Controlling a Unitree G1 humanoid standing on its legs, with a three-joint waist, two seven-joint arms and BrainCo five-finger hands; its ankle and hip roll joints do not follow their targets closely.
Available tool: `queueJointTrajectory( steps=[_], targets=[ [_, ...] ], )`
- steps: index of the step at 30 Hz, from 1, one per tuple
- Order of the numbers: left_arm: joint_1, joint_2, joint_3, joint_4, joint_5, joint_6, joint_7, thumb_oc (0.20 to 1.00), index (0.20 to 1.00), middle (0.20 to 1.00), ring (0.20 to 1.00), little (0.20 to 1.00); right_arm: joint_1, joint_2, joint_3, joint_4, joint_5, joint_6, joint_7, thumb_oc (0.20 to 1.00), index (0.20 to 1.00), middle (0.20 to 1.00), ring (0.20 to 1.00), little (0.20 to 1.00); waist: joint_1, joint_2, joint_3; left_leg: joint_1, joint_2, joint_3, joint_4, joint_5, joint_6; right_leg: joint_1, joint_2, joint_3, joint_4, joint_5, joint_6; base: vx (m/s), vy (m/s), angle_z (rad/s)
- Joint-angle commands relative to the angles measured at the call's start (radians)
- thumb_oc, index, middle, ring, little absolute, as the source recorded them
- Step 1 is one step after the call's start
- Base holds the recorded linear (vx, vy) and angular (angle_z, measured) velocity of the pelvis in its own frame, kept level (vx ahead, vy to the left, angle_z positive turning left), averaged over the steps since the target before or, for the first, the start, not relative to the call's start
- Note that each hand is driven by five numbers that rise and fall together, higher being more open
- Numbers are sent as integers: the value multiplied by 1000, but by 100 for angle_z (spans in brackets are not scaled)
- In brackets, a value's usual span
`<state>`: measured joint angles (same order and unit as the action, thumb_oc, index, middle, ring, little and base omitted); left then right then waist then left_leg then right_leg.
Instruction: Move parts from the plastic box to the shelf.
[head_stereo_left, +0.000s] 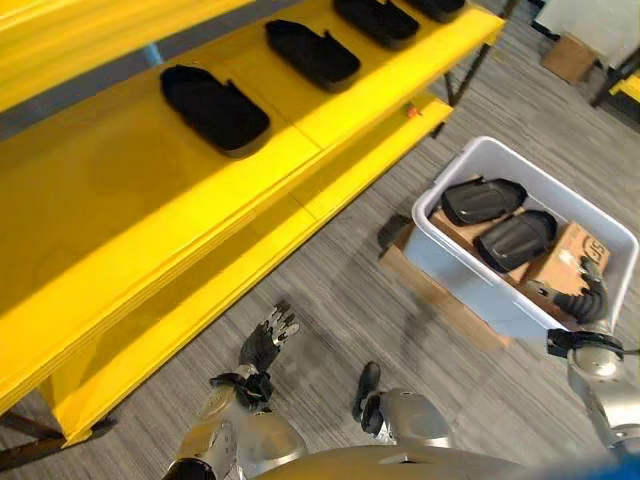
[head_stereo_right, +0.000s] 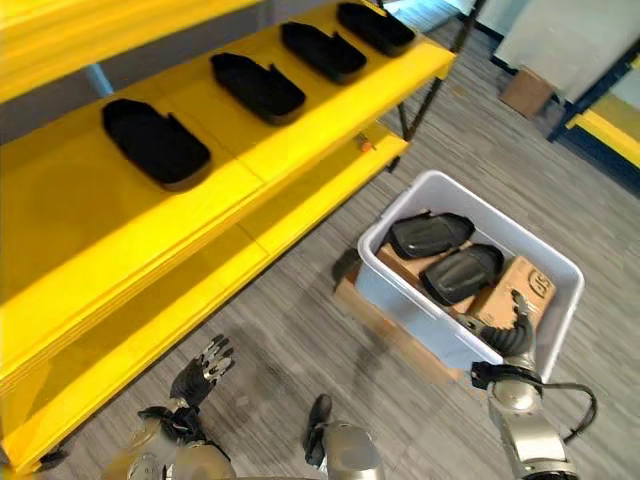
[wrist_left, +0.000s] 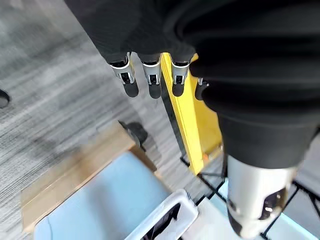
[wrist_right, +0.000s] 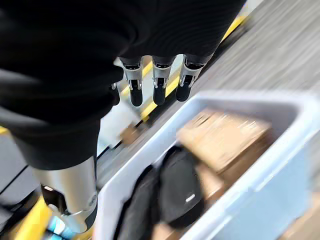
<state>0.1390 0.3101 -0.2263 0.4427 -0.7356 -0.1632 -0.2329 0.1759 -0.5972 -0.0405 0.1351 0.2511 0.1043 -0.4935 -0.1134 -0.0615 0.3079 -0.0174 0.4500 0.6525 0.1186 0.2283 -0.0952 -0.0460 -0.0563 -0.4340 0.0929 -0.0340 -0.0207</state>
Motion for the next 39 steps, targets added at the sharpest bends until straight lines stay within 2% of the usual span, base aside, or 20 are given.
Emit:
queueJointTrajectory(
  steps=[1, 3, 6, 7, 9, 14, 17, 19, 20, 21, 23, 27, 28, 29, 30, 31, 32, 33, 35, 39],
  targets=[
    [47, 40, 85, -86, -31, 17, 15, 1000, 1000, 1000, 1000, 1000, -69, 26, -93, -18, -50, -78, -110, 1000, 1000, 1000, 1000, 1000, 34, -28, 60, -33, -114, 9, -10, -170, 2, 57, -108, -29, 43, -36, 90, -26, -388, -13],
    [60, 43, 115, -76, -8, 19, -9, 1000, 1000, 1000, 1000, 1000, -43, 29, -115, -15, -72, -104, -151, 1000, 1000, 1000, 1000, 1000, 18, -14, 57, -17, -102, 11, -17, -167, 1, 40, -103, -24, 76, -58, 75, 40, -229, -13],
    [46, 40, 122, -84, 55, 16, -10, 1000, 1000, 1000, 1000, 1000, -12, 33, -147, 9, -96, -95, -187, 1000, 1000, 1000, 1000, 1000, -16, -3, 43, 5, -85, 12, -23, -166, -4, 9, -90, -7, 120, -83, 54, 74, -194, -4],
    [46, 38, 121, -84, 58, 15, -8, 1000, 1000, 1000, 1000, 1000, -12, 32, -147, 10, -97, -95, -187, 1000, 1000, 1000, 1000, 1000, -16, -2, 42, 5, -85, 13, -24, -165, -4, 7, -91, -6, 122, -84, 53, 109, -180, -10],
    [14, 45, 116, -97, 40, 11, 10, 1000, 1000, 1000, 1000, 1000, -13, 8, -154, 34, -170, -111, -192, 1000, 1000, 1000, 1000, 1000, -43, 10, 31, 29, -79, 20, -37, -150, -12, -14, -83, 3, 145, -95, 40, 89, -115, -22],
    [-89, 75, 72, -126, 35, 18, -4, 1000, 1000, 1000, 1000, 1000, -80, -48, -143, 59, -206, -134, -177, 1000, 1000, 1000, 1000, 1000, -85, 27, 16, 52, -64, 15, -49, -102, -35, -51, -80, 35, 180, -110, 27, 55, -106, -37],
    [-133, 74, 38, -139, 20, 3, -4, 1000, 1000, 1000, 1000, 1000, -127, -73, -123, 67, -211, -150, -162, 1000, 1000, 1000, 1000, 1000, -100, 39, 6, 62, -70, -20, -59, -89, -42, -68, -75, 68, 191, -117, 20, 86, -53, -47],
    [-166, 44, -6, -139, 8, -24, 5, 1000, 1000, 1000, 1000, 1000, -170, -86, -81, 74, -217, -159, -144, 1000, 1000, 1000, 1000, 1000, -99, 49, -9, 67, -86, -121, -45, -88, -47, -83, -60, 129, 195, -124, 10, 140, -26, -48],
    [-166, 44, -6, -139, 8, -24, 5, 1000, 1000, 1000, 1000, 1000, -170, -86, -81, 74, -217, -159, -144, 1000, 1000, 1000, 1000, 1000, -99, 49, -9, 67, -86, -121, -45, -88, -47, -83, -60, 129, 195, -124, 10, 140, 26, -56],
    [-177, 26, -19, -137, -8, -43, 13, 1000, 1000, 1000, 1000, 1000, -190, -87, -57, 74, -218, -169, -126, 1000, 1000, 1000, 1000, 1000, -96, 53, -17, 66, -106, -191, -31, -99, -43, -90, -55, 169, 190, -121, 10, 101, 14, -78],
    [-201, 3, -32, -132, -8, -57, 8, 1000, 1000, 1000, 1000, 1000, -203, -91, -32, 59, -242, -186, -110, 1000, 1000, 1000, 1000, 1000, -104, 60, -26, 72, -125, -231, -15, -105, -43, -90, -49, 199, 168, -117, 6, 129, 2, -74],
    [-226, -26, -62, -109, 15, -59, 13, 1000, 1000, 1000, 1000, 1000, -186, -74, -10, 30, -201, -172, -67, 1000, 1000, 1000, 1000, 1000, -131, 68, -40, 71, -144, -222, 28, -122, -41, -68, -36, 213, 127, -106, -2, 117, -55, -46],
    [-233, -32, -71, -91, 29, -56, 6, 1000, 1000, 1000, 1000, 1000, -169, -55, 1, 19, -188, -174, -62, 1000, 1000, 1000, 1000, 1000, -147, 69, -50, 71, -134, -193, 58, -104, -49, -52, -31, 211, 94, -94, -7, 83, -80, -5],
    [-235, -32, -75, -88, 26, -54, 5, 1000, 1000, 1000, 1000, 1000, -166, -48, 7, 15, -188, -176, -62, 1000, 1000, 1000, 1000, 1000, -149, 69, -52, 69, -136, -198, 73, -104, -49, -47, -28, 216, 82, -88, -8, 140, -88, 9],
    [-234, -37, -84, -83, 20, -40, 20, 1000, 1000, 1000, 1000, 1000, -172, -25, 38, 19, -193, -184, -48, 1000, 1000, 1000, 1000, 1000, -135, 73, -54, 49, -199, -262, 100, -160, -23, -35, -22, 253, 59, -70, 2, 115, -33, 10],
    [-232, -39, -84, -84, 23, -37, 27, 1000, 1000, 1000, 1000, 1000, -176, -18, 48, 23, -200, -188, -46, 1000, 1000, 1000, 1000, 1000, -127, 74, -53, 43, -226, -283, 99, -183, -12, -32, -22, 265, 53, -64, 7, 94, -22, -3],
    [-224, -40, -77, -89, 28, -30, 38, 1000, 1000, 1000, 1000, 1000, -186, -1, 72, 28, -203, -191, -44, 1000, 1000, 1000, 1000, 1000, -109, 74, -48, 25, -278, -311, 85, -213, 24, -32, -21, 285, 38, -35, 11, 62, 4, -40],
    [-211, -38, -68, -97, 37, -20, 44, 1000, 1000, 1000, 1000, 1000, -188, 12, 83, 24, -188, -189, -36, 1000, 1000, 1000, 1000, 1000, -95, 75, -45, 24, -314, -333, 62, -243, 41, -25, -17, 301, 29, -26, 21, 83, 21, -64],
    [-167, -24, -45, -116, 68, 7, 44, 1000, 1000, 1000, 1000, 1000, -178, 44, 97, -12, -187, -182, -28, 1000, 1000, 1000, 1000, 1000, -61, 79, -37, -4, -380, -397, -20, -254, 60, -2, 1, 337, 26, -21, 41, 192, 128, -94],
    [-130, 2, -37, -78, 104, -3, 21, 1000, 1000, 1000, 1000, 1000, -170, 72, 128, -31, -161, -151, -9, 1000, 1000, 1000, 1000, 1000, -42, 77, -49, 10, -380, -391, -53, -249, 72, 27, -5, 320, 42, -44, 45, 116, 158, -60]
  ],
)
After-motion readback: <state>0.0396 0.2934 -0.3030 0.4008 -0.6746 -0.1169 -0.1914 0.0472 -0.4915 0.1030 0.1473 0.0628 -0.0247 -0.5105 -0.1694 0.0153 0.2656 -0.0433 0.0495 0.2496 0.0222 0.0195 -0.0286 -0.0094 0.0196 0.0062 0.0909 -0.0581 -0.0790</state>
